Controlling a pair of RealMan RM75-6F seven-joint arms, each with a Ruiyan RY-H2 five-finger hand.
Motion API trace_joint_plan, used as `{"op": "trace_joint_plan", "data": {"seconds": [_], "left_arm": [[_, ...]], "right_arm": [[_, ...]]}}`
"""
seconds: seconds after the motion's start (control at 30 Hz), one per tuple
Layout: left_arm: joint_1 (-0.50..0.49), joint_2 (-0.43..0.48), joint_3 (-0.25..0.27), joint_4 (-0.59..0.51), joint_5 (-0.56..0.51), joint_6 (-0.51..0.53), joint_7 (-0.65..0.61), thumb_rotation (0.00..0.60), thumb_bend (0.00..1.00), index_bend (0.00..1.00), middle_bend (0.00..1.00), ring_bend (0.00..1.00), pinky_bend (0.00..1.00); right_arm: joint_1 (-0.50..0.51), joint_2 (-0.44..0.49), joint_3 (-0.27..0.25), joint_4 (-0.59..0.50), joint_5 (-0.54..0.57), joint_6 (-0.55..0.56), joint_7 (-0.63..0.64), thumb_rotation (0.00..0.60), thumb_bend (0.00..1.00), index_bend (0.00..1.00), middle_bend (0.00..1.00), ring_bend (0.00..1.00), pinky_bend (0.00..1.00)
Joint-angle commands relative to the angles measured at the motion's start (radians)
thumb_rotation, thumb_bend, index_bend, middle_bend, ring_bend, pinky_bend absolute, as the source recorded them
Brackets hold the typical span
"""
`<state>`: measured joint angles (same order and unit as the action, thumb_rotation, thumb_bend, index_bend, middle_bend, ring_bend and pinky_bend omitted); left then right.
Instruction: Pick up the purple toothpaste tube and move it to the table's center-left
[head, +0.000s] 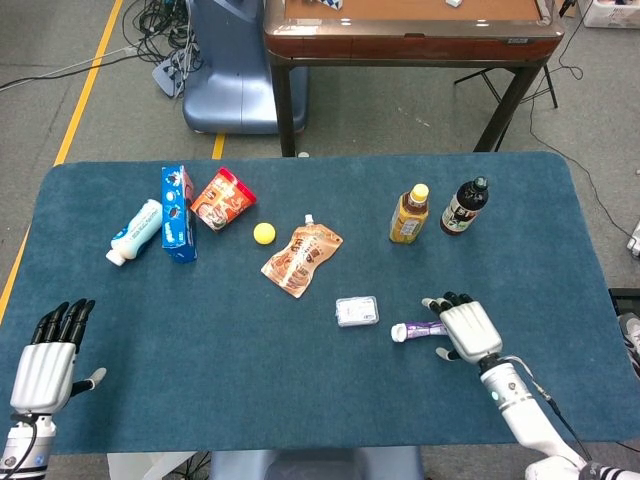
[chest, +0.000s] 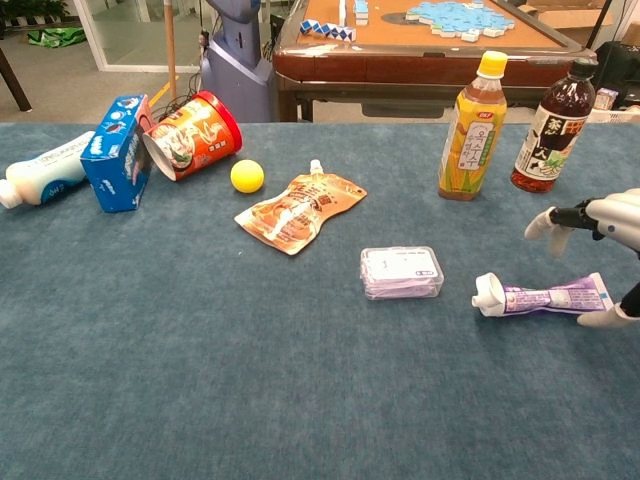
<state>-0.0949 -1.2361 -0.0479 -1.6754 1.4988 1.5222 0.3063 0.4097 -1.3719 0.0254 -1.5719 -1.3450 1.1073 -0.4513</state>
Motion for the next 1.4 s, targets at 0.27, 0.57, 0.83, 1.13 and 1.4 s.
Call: {"op": "trace_joint_plan", "data": {"seconds": [0.27,0.57,0.83,1.13,1.4], "left_arm": [[0.01,0.007,0.002,-0.001,0.0,0.013,-0.011,0.6,0.0,0.0,0.07,0.06,0.08],[0.019,0.013,0.005,0.001,0.002,0.021,-0.023,0.6,0.0,0.0,0.07,0.06,0.08],[0.022,0.016,0.006,0.002,0.001,0.021,-0.031,0.6,0.0,0.0,0.07,0.06,0.08],[0.02,0.021,0.003,-0.004,-0.001,0.014,-0.031,0.6,0.0,0.0,0.07,0.05,0.08],[-0.029,0.061,-0.01,-0.03,0.004,-0.055,-0.031,0.6,0.0,0.0,0.07,0.06,0.08]], "right_arm": [[0.037,-0.09,0.01,0.109,-0.009,-0.025,-0.045,0.6,0.22,0.34,0.4,0.26,0.28],[0.064,-0.152,0.014,0.179,-0.008,-0.052,-0.06,0.6,0.3,0.4,0.44,0.3,0.28],[0.079,-0.161,0.01,0.202,0.009,-0.081,-0.081,0.6,0.37,0.46,0.48,0.34,0.28],[0.103,-0.149,0.014,0.195,0.023,-0.121,-0.074,0.6,0.53,0.54,0.54,0.39,0.29],[0.16,-0.06,0.039,0.092,0.039,-0.208,-0.018,0.6,0.72,0.73,0.66,0.52,0.34]]}}
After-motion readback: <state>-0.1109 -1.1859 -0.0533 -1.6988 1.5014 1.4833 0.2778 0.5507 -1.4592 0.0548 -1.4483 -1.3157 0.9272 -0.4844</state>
